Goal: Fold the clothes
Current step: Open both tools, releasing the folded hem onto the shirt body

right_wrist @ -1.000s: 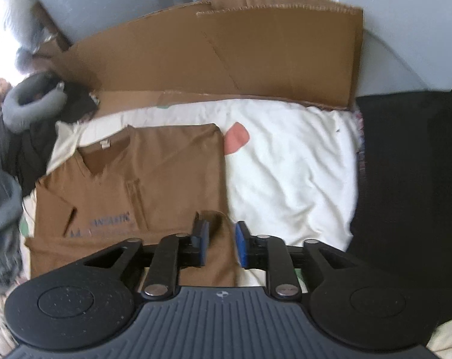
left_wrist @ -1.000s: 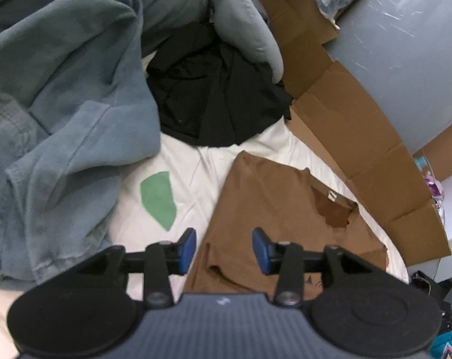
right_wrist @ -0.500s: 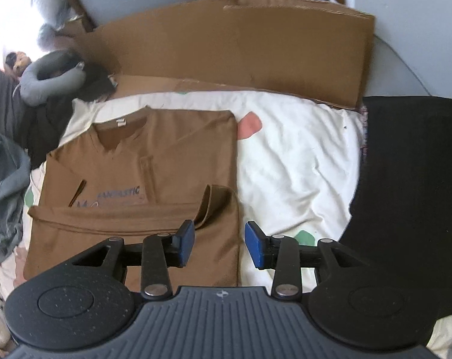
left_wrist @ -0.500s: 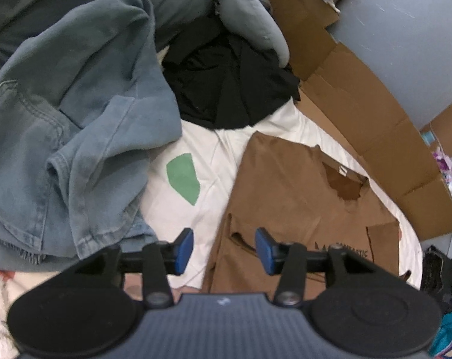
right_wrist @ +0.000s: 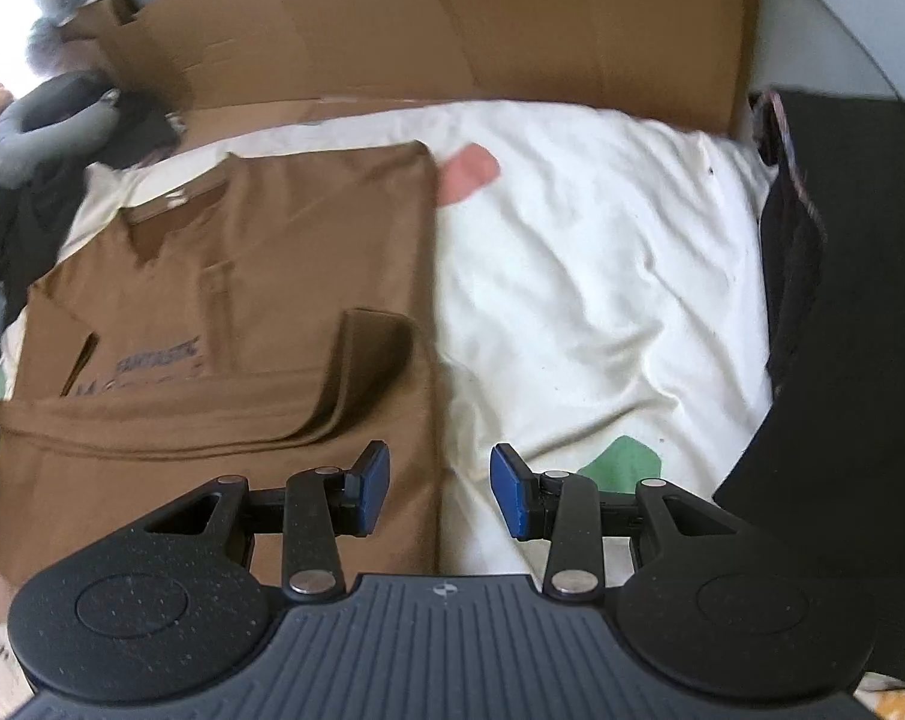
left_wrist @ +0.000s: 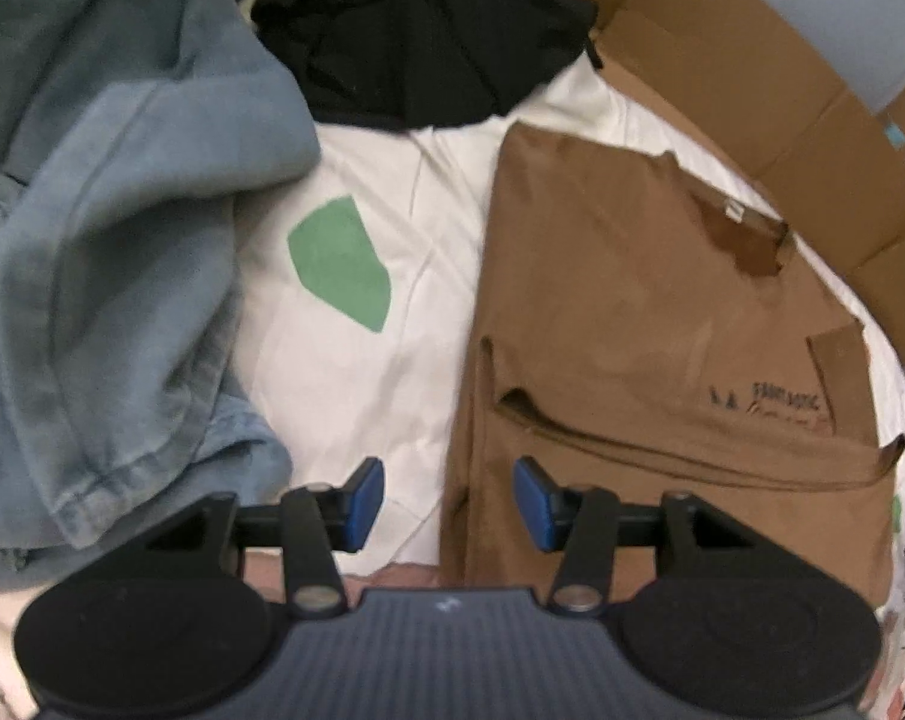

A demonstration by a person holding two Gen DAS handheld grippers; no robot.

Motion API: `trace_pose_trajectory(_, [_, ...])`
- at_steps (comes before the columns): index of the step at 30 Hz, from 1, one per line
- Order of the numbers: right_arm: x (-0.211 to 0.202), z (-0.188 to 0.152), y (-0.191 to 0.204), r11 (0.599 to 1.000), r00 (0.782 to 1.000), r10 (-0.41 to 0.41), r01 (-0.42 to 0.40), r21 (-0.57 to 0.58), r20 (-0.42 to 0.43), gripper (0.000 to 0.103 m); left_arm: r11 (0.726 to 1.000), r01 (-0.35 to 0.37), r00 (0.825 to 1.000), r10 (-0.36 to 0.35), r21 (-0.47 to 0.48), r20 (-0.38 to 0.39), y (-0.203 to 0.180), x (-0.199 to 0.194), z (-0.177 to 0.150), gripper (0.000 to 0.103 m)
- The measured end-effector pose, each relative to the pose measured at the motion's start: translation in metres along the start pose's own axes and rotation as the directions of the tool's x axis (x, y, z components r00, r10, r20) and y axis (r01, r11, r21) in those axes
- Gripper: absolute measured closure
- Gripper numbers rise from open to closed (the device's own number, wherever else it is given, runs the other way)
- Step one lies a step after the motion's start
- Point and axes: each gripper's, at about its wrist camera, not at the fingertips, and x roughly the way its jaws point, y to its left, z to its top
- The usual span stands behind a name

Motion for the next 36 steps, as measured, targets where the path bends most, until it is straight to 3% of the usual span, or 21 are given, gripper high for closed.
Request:
trace_pose_trajectory(3, [0.011,-0.002,-0.002,1.000,1.000,0.004,-0.004,0.008,0.020,0.059,1.000,-0.008,1.000,0.008,0.024,0.004,0.000,0.009,-0.005,0.052])
trace_pose_trajectory(9, [0.026,-0.009,0.011,0.989,1.000,-0.017,0.021,-0.145,0.024,0.059,0.982,-0.084,0.996,0.084,0.168,0.010,-0.012,0.025,-0.004,0.051])
trace_pose_trajectory(13, [0.033,-0.010,0.011,0.985,0.999,-0.020,0.024,-0.172,0.027,0.059,0.988,-0.031,0.999,0.028,0.154,0.020,-0.013,0.034,0.003,0.051])
trace_pose_trajectory(19, [0.042,-0.005,0.015,0.987,0.999,0.002,0.004,-0.163,0.033,0.059,0.983,-0.031,0.999,0.027,0.182,0.028,-0.016,0.042,0.004,0.046])
trace_pose_trajectory(26, [0.054,0.003,0.018,0.976,1.000,0.007,-0.002,-0.218,0.022,0.058,0.964,-0.062,0.994,0.037,0.259,0.101,-0.024,0.048,0.009,0.046])
trace_pose_trajectory(36, [0.063,0.028,0.022,0.972,0.998,0.040,-0.030,-0.232,0.038,0.057,0.973,-0.025,0.974,-0.028,0.229,0.226,-0.037,0.044,0.036,0.046])
